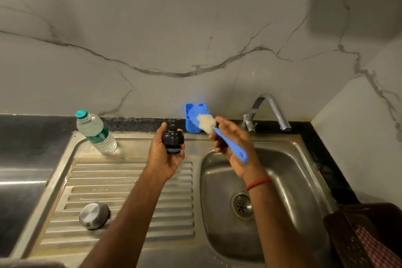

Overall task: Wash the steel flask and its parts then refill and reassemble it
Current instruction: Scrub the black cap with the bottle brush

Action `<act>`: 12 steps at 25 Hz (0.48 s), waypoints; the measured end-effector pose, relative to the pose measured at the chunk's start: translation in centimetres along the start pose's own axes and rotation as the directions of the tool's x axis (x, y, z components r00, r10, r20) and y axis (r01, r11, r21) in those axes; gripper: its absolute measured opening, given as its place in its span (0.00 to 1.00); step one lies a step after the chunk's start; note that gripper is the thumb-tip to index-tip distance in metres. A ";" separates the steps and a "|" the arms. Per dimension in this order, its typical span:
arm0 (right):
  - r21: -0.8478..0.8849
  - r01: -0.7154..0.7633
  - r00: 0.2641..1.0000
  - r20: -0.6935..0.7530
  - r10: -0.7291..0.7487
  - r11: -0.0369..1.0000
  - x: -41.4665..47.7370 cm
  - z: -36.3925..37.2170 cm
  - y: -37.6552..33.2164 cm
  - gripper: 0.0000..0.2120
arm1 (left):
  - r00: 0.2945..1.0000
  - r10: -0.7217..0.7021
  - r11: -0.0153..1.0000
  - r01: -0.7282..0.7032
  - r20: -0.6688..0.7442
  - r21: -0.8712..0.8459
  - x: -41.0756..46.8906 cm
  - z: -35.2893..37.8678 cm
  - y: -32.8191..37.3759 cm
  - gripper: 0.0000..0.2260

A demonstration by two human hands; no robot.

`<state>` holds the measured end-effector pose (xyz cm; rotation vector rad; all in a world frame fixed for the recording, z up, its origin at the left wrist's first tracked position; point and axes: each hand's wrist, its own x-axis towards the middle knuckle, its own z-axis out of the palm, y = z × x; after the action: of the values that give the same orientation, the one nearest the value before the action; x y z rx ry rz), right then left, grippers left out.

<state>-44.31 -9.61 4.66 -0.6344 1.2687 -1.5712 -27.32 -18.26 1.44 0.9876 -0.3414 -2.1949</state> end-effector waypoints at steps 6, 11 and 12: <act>-0.144 0.139 0.987 0.101 -0.125 0.980 5.3 3.3 -4.7 0.11 | 0.999 0.036 0.999 -0.036 -0.013 0.003 0.4 0.9 1.4 0.16; -0.367 0.154 0.988 0.028 -0.155 0.917 10.0 5.2 -5.6 0.07 | 0.998 0.063 0.998 -0.063 -0.006 0.006 0.8 2.2 2.9 0.18; -0.394 0.122 0.992 0.013 -0.127 0.911 10.8 5.3 -5.1 0.08 | 0.998 0.067 0.998 -0.067 -0.004 0.011 0.8 2.3 2.9 0.18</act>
<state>-45.79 -21.77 9.26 -0.9768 1.6001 -1.4290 -27.95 -21.04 3.99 0.9729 -0.3797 -2.1327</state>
